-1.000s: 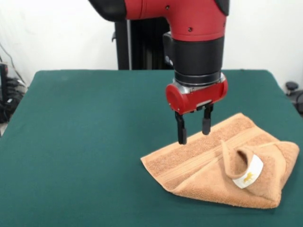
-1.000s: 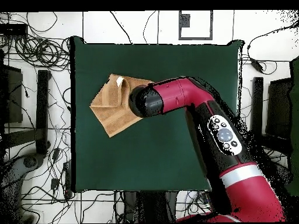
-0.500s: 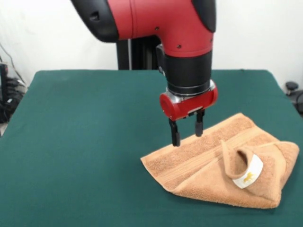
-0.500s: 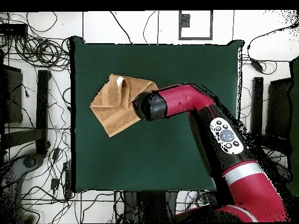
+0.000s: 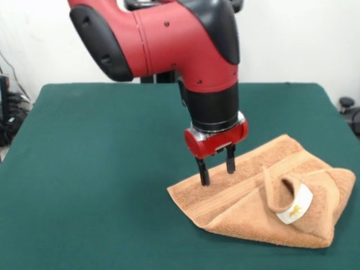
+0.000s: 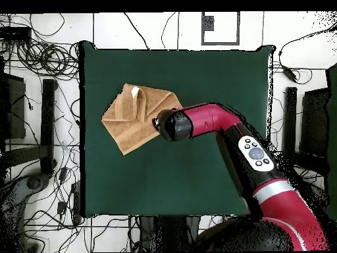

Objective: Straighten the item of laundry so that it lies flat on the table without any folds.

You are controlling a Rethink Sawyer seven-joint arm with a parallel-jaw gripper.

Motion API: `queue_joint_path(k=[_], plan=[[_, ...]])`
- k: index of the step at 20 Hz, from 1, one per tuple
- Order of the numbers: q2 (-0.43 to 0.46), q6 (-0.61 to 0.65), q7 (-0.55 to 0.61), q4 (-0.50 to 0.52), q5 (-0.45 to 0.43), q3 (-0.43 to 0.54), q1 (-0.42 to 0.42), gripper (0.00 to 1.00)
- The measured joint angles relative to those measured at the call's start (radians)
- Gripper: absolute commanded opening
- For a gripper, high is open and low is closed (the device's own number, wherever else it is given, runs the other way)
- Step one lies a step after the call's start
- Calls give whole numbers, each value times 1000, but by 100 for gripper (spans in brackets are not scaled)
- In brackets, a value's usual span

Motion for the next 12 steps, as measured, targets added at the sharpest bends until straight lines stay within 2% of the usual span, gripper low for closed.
queue_joint_path(k=[12], plan=[[63, -59, 0, -1, -8, 22, -14, 100]])
